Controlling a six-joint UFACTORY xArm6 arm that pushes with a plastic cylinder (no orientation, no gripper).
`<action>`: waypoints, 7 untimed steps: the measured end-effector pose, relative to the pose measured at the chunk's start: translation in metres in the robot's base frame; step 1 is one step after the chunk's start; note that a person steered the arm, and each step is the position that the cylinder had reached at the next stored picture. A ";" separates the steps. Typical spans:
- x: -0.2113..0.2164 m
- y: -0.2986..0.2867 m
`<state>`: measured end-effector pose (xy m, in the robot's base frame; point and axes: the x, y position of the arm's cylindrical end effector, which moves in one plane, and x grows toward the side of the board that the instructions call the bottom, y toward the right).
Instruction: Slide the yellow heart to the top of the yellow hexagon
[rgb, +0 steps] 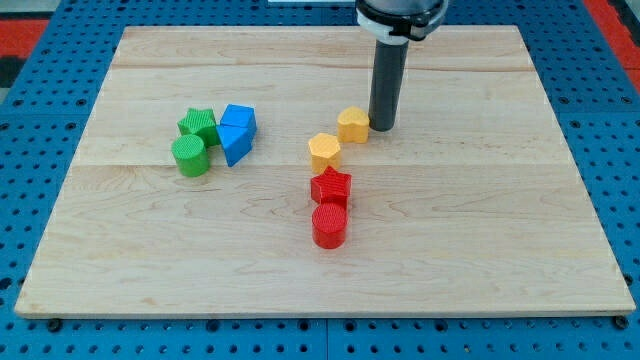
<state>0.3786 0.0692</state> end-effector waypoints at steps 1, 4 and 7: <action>-0.007 -0.003; 0.030 0.000; -0.018 -0.020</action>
<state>0.3607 0.0497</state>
